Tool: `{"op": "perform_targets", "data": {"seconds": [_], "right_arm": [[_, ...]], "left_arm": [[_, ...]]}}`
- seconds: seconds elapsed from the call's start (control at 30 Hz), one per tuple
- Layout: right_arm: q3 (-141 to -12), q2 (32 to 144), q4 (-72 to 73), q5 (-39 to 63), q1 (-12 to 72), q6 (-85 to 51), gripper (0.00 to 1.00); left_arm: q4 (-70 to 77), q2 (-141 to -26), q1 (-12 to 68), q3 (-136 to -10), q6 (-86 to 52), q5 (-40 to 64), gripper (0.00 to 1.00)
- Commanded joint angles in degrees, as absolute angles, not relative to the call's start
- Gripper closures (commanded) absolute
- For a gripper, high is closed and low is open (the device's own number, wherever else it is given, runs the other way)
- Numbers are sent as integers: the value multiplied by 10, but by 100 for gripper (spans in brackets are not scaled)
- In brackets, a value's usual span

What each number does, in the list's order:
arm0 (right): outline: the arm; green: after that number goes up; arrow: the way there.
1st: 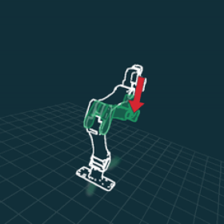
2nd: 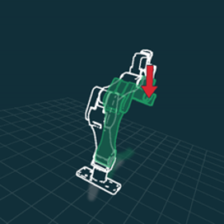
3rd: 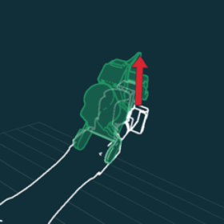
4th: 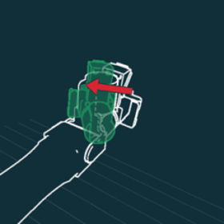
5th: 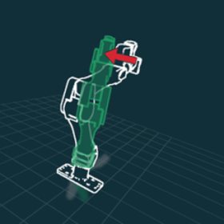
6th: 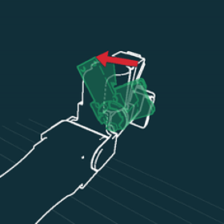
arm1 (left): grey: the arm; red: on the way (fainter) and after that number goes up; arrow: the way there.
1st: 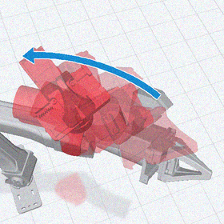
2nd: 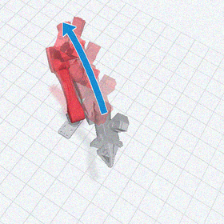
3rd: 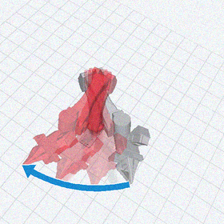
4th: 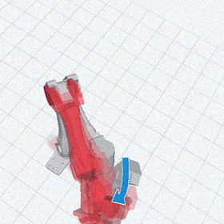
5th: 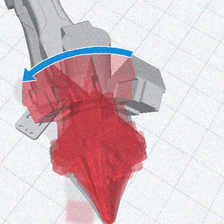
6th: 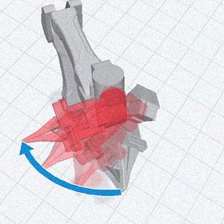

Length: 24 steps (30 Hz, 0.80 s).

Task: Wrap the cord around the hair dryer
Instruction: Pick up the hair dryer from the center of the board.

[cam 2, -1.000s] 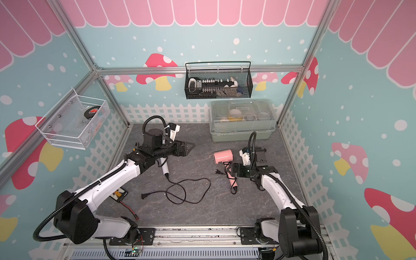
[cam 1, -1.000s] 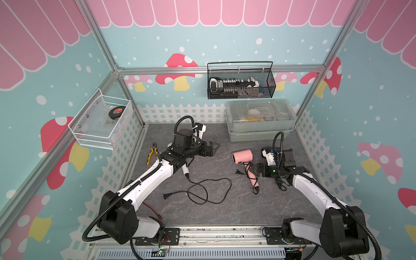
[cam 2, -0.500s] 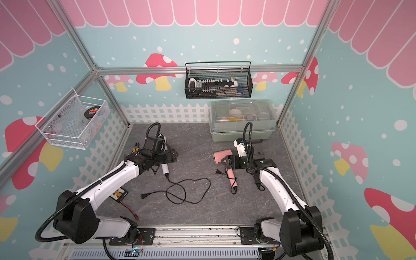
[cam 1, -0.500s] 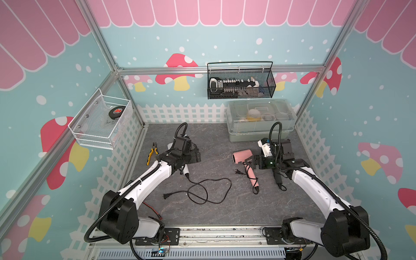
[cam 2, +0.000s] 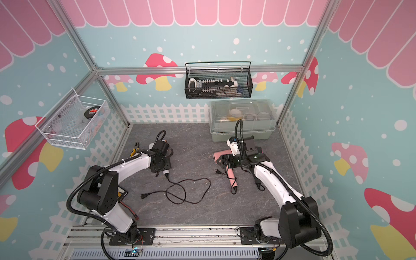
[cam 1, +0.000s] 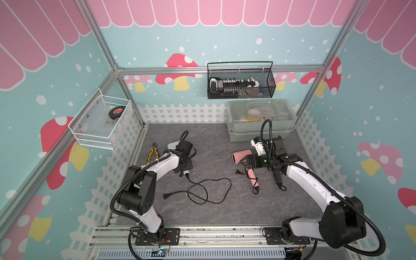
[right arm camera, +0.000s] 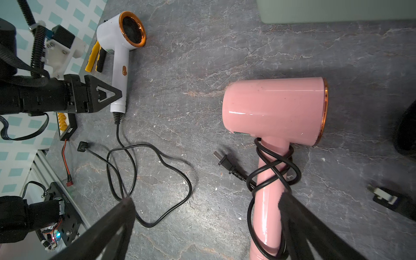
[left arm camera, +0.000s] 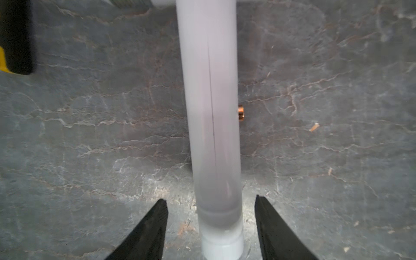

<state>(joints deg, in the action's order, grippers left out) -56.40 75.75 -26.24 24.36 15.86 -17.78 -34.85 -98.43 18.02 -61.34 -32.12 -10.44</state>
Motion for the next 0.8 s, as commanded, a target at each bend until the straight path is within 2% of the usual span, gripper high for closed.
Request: {"op": "perform_targets", "data": {"seconds": [0.0, 0.23, 0.4, 0.77], "right_arm": [[-563, 757, -266, 235, 162, -171, 1], [-556, 754, -265, 236, 162, -170, 1], [-556, 756, -266, 241, 162, -169, 1], [-549, 751, -267, 244, 162, -169, 1]], "left_arm": [[-344, -1003, 177, -641, -348, -118, 41], [-333, -1040, 176, -650, -352, -131, 51], [-324, -1061, 171, -656, -359, -134, 52], [-355, -1114, 147, -695, -336, -65, 61]]}}
